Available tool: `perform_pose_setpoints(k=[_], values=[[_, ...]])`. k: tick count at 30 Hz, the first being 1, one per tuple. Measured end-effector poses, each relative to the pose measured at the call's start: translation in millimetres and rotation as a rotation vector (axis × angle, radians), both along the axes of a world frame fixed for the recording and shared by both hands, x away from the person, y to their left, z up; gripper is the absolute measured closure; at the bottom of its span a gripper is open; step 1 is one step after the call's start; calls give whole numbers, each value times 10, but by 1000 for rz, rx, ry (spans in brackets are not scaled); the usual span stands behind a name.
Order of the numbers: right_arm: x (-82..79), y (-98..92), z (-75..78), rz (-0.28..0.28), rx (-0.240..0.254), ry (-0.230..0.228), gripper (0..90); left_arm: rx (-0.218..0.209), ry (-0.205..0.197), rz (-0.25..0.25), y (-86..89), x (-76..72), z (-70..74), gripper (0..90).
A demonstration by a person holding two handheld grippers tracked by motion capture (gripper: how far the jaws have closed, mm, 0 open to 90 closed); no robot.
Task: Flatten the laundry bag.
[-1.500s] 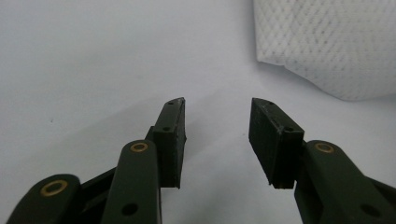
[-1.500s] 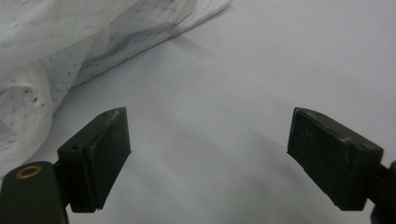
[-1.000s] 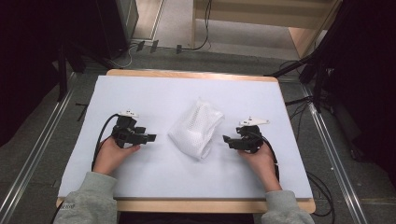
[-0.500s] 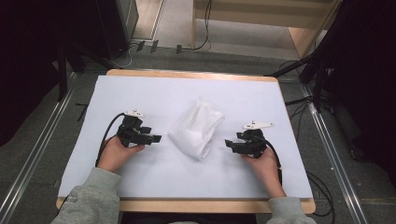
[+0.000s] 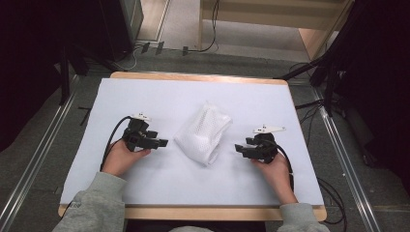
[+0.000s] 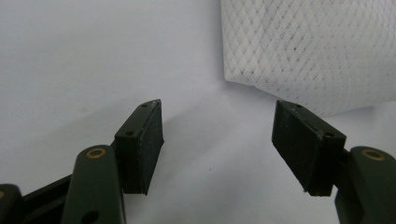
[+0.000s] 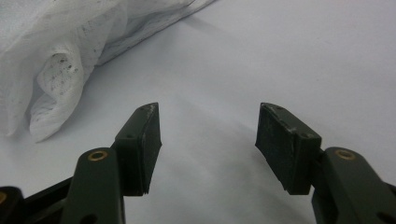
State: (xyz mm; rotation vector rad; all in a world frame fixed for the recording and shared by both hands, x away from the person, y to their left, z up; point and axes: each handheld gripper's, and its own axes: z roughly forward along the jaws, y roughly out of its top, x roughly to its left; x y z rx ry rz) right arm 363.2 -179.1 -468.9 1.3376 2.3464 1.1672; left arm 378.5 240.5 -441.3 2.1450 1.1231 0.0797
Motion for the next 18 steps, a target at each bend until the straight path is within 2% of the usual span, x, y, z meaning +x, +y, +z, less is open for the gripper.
perform_pose_setpoints(k=[5, 13, 14, 18], values=[[-3, 20, 18, 11, 2, -2, 428, 27, -8, -11, -15, -39, 7, 347], [-28, 89, 66, 19, 0, -9, 460, -4, -13, -12, 35, -46, 17, 347], [-24, 105, 67, 21, 5, -10, 466, -18, -6, -1, 56, -34, 18, 347], [-15, 143, 63, 35, 4, 2, 491, -19, -9, 3, 75, -27, 26, 347]])
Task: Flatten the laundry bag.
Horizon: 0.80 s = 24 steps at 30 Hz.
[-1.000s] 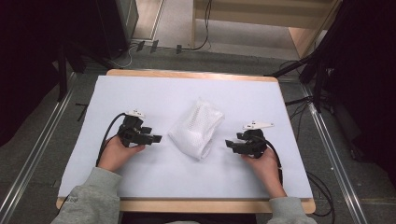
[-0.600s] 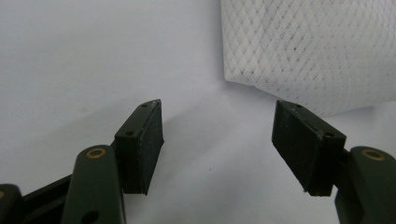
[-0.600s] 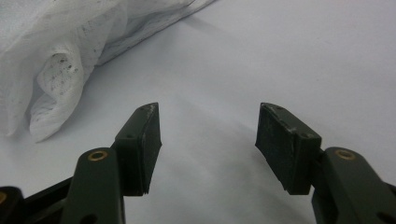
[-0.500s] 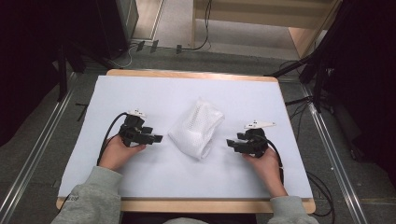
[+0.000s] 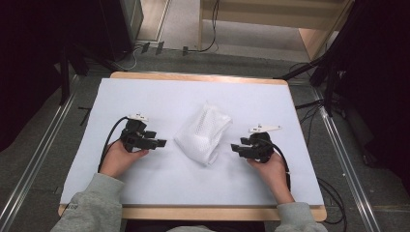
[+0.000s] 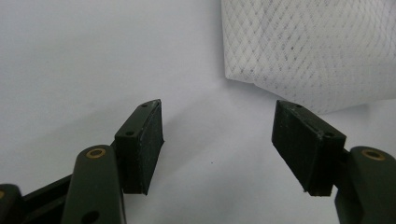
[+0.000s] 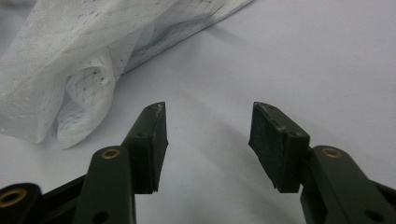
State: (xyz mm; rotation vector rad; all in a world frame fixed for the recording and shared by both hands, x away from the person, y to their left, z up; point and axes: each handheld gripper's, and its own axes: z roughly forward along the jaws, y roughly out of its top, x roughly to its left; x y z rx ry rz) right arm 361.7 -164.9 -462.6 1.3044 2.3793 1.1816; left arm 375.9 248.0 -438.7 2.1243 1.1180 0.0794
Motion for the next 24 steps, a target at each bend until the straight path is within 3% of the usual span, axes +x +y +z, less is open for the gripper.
perform_pose_setpoints(k=[7, 13, 18, 24], values=[[-24, 44, 23, 9, 18, 21, 583, 1, 7, -3, -23, 17, -6, 349], [-48, 95, 91, 17, 27, -8, 665, 17, -6, -7, -20, -31, 18, 352], [-27, 141, 100, 38, 27, 22, 773, 0, -17, 9, 4, -76, 62, 359], [-6, 205, 105, 65, 29, 38, 840, 1, -15, -1, -11, -101, 62, 359]])
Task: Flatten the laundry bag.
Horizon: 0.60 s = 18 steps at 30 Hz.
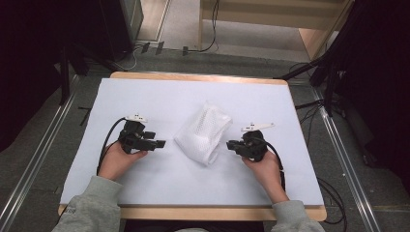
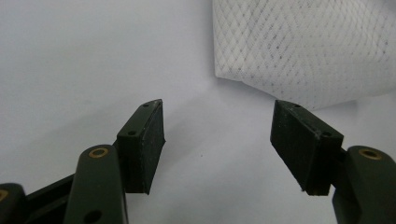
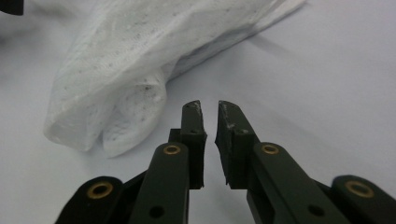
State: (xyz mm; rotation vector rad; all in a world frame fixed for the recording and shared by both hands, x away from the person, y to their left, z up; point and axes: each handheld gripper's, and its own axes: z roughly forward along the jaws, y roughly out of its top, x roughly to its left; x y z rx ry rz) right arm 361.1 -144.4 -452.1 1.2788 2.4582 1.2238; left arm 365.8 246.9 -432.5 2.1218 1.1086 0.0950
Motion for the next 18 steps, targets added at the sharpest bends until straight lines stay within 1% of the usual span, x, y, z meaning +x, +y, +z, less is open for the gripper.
perform_pose_setpoints(k=[1, 4, 6, 9, 10, 11, 12, 13, 15, 18], values=[[13, 37, 3, 4, 3, 3, 851, 5, -7, 2, -12, -15, 1, 359], [22, 74, -6, 5, 7, 12, 851, 9, -7, -5, -10, -24, 3, 360], [34, 157, -54, 16, 17, 39, 851, 12, -6, -3, -2, -35, 3, 360], [33, 211, -68, 24, 10, 43, 851, 15, -7, 2, 18, -42, 7, 360], [29, 236, -67, 27, 7, 41, 851, 10, -6, 7, 26, -46, 6, 360], [23, 274, -53, 34, 4, 22, 851, 13, -9, 9, 38, -50, 5, 360], [23, 274, -53, 34, 4, 22, 851, 13, -9, 9, 38, -50, 5, 360], [21, 305, -45, 40, 18, 15, 851, 15, -8, 13, 51, -54, 8, 360], [23, 321, -43, 43, 21, 15, 851, 13, -9, 14, 57, -56, 10, 360], [13, 394, -7, 54, 40, 0, 852, 12, -12, 20, 71, -65, 12, 360]])
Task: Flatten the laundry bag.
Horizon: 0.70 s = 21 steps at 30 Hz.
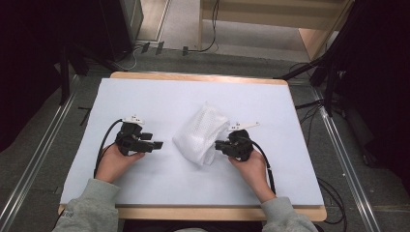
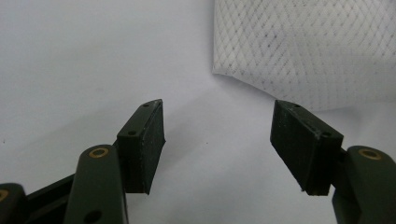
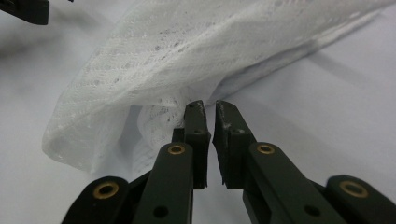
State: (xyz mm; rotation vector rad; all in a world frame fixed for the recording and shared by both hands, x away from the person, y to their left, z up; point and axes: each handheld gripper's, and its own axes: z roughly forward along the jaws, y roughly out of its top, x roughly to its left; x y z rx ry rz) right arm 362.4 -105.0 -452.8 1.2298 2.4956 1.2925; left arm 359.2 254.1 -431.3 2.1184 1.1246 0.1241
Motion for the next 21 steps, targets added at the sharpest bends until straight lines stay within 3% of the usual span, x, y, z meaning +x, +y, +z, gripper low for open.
perform_pose_setpoints(k=[11, 21], values=[[-5, 270, 172, 40, 33, -73, 851, -2, -21, 10, 11, -75, 60, 360], [48, 478, 239, 72, 43, -93, 852, -9, -49, -9, -74, -181, 152, 365]])
